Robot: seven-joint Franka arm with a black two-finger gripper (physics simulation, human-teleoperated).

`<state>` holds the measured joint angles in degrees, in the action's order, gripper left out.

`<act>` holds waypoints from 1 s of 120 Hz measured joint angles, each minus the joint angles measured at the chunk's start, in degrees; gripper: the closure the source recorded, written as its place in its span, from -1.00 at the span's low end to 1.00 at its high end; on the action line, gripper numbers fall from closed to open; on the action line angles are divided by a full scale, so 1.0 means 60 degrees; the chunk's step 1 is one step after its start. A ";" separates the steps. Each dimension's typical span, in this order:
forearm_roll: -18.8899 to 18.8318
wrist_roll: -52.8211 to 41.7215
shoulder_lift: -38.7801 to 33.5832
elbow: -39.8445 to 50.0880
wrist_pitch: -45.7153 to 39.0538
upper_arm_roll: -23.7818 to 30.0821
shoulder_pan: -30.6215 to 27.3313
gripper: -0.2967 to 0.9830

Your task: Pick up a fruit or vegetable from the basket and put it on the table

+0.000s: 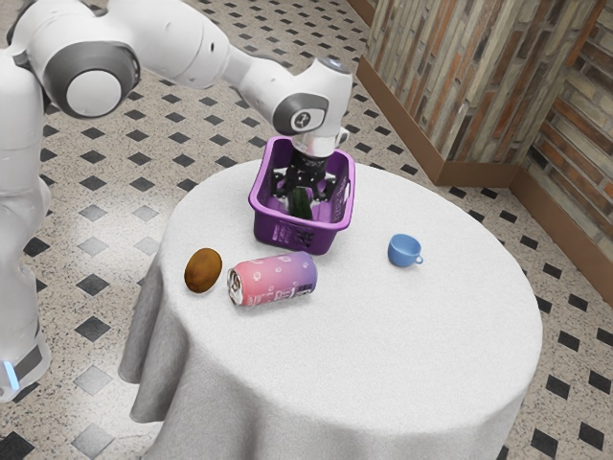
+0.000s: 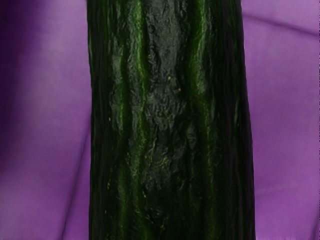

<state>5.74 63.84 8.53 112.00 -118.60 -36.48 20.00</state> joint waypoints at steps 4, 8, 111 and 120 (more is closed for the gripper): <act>-0.0019 0.0000 -0.0033 -0.0025 0.0002 -0.0011 0.0025 0.19; -0.0063 -0.0018 -0.0109 -0.0086 0.0027 -0.0050 0.0068 0.19; -0.2229 -0.2920 0.3190 -0.6805 0.3465 0.7117 -0.1780 0.28; -0.2191 -0.3135 0.3467 -0.6788 0.3474 0.7423 -0.1997 0.29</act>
<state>-7.41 45.03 29.33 71.27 -97.76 8.06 8.02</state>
